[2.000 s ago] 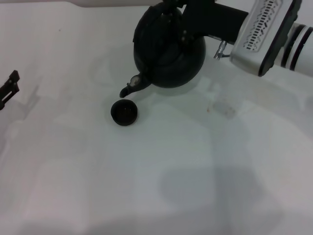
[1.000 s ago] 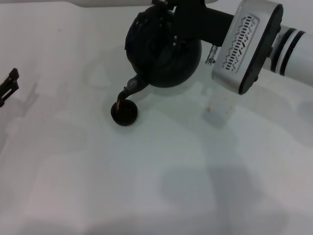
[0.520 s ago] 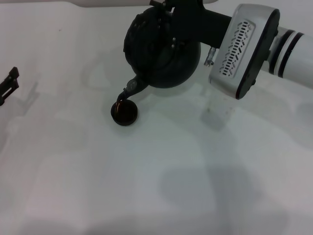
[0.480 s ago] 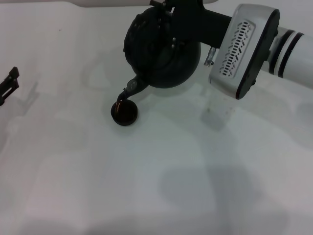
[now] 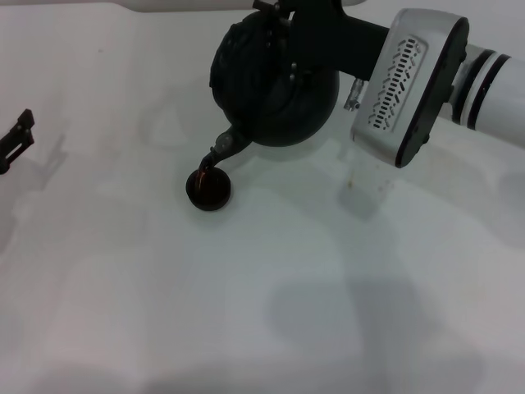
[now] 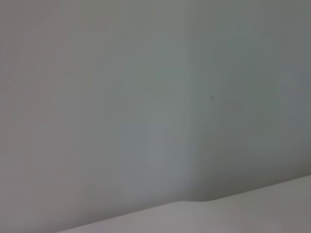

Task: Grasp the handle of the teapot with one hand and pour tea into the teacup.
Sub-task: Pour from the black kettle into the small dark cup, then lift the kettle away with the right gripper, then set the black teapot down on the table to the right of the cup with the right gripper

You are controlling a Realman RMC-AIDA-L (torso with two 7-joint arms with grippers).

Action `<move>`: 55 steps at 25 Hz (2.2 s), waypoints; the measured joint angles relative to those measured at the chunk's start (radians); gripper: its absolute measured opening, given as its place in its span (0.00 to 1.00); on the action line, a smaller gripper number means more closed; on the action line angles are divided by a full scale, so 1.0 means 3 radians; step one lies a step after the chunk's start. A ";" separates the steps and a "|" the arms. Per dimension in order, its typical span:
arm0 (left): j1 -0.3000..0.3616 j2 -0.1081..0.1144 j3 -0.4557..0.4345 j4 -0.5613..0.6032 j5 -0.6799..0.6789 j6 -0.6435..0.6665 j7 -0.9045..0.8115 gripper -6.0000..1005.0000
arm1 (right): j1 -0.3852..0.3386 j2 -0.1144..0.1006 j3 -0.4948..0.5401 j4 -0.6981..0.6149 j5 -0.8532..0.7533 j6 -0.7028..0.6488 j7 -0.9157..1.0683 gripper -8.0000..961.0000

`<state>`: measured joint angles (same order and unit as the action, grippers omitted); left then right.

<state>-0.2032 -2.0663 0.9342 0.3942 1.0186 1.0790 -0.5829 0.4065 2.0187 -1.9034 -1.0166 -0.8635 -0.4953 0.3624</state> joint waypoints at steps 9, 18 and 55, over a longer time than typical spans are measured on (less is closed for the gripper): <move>-0.0018 0.0000 0.0000 0.0000 0.0000 -0.0019 0.0000 0.83 | 0.0000 0.0003 0.0024 0.0024 0.0001 0.0000 -0.0001 0.12; -0.0028 0.0001 0.0000 0.0000 0.0000 -0.0023 0.0000 0.83 | 0.0006 0.0005 0.0035 0.0048 0.0067 -0.0001 -0.0006 0.12; -0.0034 0.0005 0.0007 0.0000 0.0000 -0.0027 0.0029 0.83 | -0.0083 -0.0031 0.0507 0.0566 0.0907 -0.0263 0.1385 0.12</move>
<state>-0.2133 -2.0648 0.9362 0.3942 1.0185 1.0708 -0.5742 0.3816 2.0094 -1.7514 -0.8467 -0.5914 -0.5742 0.7778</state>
